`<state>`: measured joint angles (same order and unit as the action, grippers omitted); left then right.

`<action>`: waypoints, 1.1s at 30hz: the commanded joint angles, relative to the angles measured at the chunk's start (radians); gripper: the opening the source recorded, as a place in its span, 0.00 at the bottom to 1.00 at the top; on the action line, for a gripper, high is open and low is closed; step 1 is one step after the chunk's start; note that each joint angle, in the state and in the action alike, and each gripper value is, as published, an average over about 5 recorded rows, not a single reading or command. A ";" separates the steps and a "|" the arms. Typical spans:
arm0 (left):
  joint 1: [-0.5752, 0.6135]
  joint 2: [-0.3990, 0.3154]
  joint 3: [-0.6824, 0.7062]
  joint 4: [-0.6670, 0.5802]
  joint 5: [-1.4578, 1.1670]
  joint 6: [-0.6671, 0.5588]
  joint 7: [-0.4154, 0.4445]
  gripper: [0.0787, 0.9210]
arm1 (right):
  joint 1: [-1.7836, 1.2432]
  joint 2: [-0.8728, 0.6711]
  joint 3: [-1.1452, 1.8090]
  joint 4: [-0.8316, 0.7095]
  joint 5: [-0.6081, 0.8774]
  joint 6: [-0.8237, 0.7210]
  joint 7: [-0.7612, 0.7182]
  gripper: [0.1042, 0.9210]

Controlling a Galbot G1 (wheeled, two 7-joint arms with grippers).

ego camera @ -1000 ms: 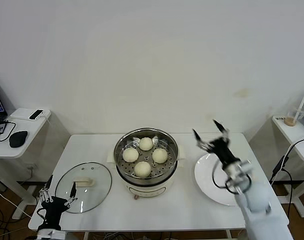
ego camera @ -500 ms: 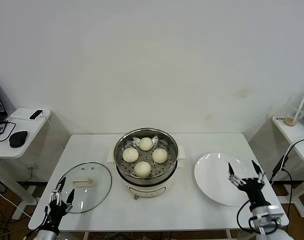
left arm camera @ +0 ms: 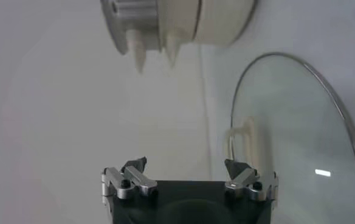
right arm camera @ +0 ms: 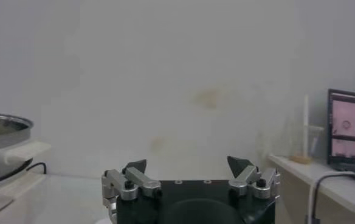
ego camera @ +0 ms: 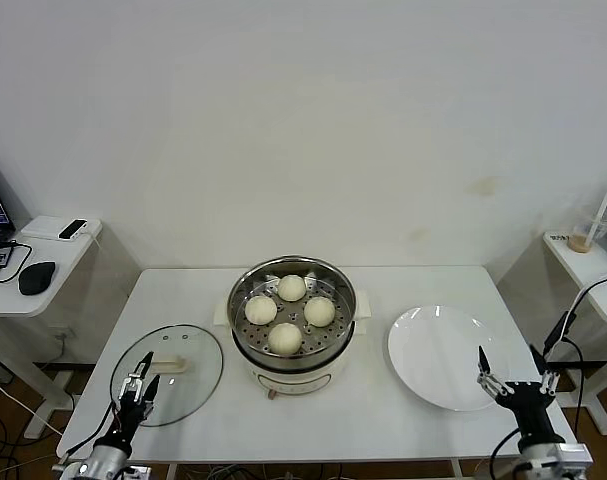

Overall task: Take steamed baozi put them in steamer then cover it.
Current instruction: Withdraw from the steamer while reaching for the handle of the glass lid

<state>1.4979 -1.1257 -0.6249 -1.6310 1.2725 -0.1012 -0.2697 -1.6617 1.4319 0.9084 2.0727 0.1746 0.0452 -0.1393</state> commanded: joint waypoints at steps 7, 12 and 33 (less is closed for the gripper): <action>-0.229 0.002 0.073 0.207 0.055 -0.001 -0.001 0.88 | -0.056 0.030 0.018 0.028 -0.023 0.007 -0.005 0.88; -0.259 0.001 0.086 0.247 0.051 0.001 0.008 0.88 | -0.056 0.029 0.021 0.031 -0.024 0.002 -0.010 0.88; -0.310 0.002 0.092 0.300 0.034 0.003 0.013 0.88 | -0.054 0.032 0.015 0.014 -0.026 0.012 -0.013 0.88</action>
<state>1.2353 -1.1245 -0.5413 -1.3795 1.3083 -0.0982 -0.2563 -1.7125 1.4618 0.9222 2.0884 0.1501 0.0538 -0.1519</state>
